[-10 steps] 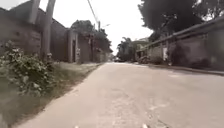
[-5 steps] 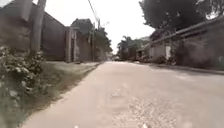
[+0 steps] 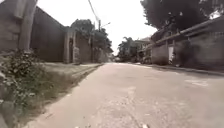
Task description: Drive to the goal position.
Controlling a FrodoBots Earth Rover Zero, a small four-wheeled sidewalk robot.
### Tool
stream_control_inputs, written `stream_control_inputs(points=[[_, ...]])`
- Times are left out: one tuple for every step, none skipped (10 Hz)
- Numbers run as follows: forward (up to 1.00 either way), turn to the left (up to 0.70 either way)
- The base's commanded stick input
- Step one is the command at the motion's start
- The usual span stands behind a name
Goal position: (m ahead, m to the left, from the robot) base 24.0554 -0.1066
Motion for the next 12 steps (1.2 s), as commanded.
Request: stream_control_inputs(points=[[1.00,-0.03],[1.00,-0.03],[1.00,-0.03],[1.00,-0.03],[1.00,-0.03],[1.00,-0.03],[1.00,-0.03],[1.00,-0.03],[1.00,-0.03],[1.00,-0.03],[1.00,-0.03],[1.00,-0.03]])
